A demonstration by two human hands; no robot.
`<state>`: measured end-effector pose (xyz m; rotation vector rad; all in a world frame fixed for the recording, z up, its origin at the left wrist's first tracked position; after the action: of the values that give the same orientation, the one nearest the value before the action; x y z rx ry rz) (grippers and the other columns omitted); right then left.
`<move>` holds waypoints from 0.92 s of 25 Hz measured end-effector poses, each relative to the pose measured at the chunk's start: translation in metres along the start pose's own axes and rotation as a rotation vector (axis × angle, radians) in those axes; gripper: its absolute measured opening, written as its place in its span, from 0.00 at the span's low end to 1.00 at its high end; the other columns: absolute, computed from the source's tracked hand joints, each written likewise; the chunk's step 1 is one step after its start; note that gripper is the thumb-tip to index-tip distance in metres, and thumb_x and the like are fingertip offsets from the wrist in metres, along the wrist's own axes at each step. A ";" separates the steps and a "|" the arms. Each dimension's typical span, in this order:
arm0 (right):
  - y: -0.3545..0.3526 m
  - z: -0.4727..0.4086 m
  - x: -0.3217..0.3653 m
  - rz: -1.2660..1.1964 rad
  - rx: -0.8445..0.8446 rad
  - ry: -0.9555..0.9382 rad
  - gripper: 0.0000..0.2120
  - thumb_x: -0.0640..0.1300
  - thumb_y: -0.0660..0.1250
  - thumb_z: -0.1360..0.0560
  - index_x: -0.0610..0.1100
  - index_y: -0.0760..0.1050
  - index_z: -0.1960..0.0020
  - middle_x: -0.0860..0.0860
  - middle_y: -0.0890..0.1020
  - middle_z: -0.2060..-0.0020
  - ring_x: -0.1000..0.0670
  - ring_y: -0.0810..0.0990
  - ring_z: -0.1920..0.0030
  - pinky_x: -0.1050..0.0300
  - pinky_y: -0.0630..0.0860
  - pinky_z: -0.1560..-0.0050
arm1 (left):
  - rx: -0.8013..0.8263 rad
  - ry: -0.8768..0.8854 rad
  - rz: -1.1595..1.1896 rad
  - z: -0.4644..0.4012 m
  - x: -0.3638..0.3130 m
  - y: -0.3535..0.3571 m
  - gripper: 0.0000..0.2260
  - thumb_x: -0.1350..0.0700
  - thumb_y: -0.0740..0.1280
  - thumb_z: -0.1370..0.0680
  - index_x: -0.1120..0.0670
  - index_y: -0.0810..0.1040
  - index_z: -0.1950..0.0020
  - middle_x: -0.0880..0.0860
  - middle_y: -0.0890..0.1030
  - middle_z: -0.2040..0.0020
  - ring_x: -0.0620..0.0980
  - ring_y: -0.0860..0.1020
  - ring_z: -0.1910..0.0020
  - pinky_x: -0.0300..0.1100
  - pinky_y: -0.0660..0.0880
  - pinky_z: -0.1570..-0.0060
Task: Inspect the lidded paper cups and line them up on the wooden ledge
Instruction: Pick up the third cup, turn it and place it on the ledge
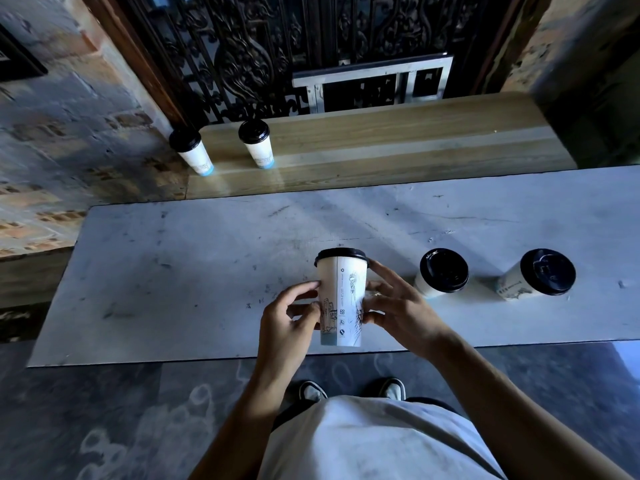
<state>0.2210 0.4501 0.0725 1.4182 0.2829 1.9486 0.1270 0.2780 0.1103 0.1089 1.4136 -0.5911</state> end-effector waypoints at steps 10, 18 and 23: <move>-0.008 -0.003 -0.003 0.031 -0.033 0.020 0.39 0.38 0.79 0.37 0.46 0.72 0.28 0.45 0.82 0.55 0.47 0.82 0.58 0.53 0.76 0.60 | 0.051 -0.058 0.133 0.006 0.007 0.011 0.16 0.42 0.74 0.32 0.48 0.83 0.49 0.44 0.88 0.51 0.45 0.86 0.50 0.47 0.83 0.46; -0.007 0.000 -0.002 -0.089 -0.019 0.016 0.32 0.34 0.73 0.29 0.53 0.75 0.29 0.45 0.81 0.55 0.48 0.82 0.58 0.47 0.80 0.52 | 0.057 -0.080 0.123 0.002 0.011 0.013 0.07 0.51 0.70 0.27 0.44 0.84 0.50 0.40 0.88 0.51 0.40 0.86 0.49 0.30 0.79 0.54; -0.007 0.001 -0.001 -0.069 -0.022 -0.004 0.33 0.26 0.68 0.29 0.54 0.76 0.30 0.43 0.83 0.52 0.44 0.83 0.54 0.43 0.80 0.48 | 0.041 -0.097 0.100 0.000 0.015 0.013 0.08 0.50 0.68 0.26 0.39 0.85 0.52 0.39 0.88 0.52 0.40 0.86 0.50 0.31 0.79 0.55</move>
<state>0.2243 0.4544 0.0686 1.3804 0.3031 1.8876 0.1335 0.2843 0.0927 0.1802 1.2943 -0.5366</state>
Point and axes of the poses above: each hand's wrist, its own z-axis away from the middle knuckle, its own y-axis out of the palm, x = y × z, the point moved 8 cm from there along -z, towards the middle knuckle
